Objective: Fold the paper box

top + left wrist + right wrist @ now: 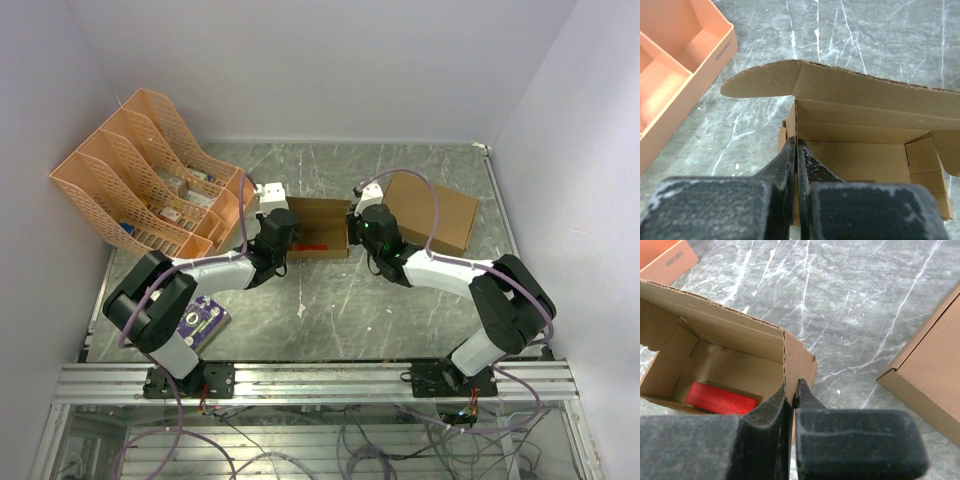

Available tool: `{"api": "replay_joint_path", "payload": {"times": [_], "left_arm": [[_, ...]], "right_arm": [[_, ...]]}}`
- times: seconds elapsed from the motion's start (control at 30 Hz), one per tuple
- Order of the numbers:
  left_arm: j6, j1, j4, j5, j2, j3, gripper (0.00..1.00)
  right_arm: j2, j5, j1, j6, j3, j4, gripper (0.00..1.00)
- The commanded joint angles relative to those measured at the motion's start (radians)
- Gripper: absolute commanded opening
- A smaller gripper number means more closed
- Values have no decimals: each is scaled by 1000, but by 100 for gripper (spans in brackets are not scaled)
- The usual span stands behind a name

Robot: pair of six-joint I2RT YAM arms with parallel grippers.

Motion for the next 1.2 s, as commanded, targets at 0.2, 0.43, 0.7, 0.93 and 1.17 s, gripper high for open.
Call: {"api": "replay_joint_path", "payload": {"times": [0.2, 0.43, 0.7, 0.93, 1.17], "left_arm": [[8, -38, 108, -10, -36, -56, 7], [43, -37, 128, 19, -56, -79, 7], [43, -36, 148, 36, -74, -125, 7], [40, -40, 182, 36, -88, -160, 7], [42, -45, 184, 29, -95, -170, 7]], "right_arm": [[-31, 15, 31, 53, -16, 53, 0], [-8, 40, 49, 93, 16, 31, 0], [-11, 71, 54, 111, -9, 39, 0], [-17, 83, 56, 143, -30, 23, 0], [-15, 90, 59, 162, -35, 8, 1]]}}
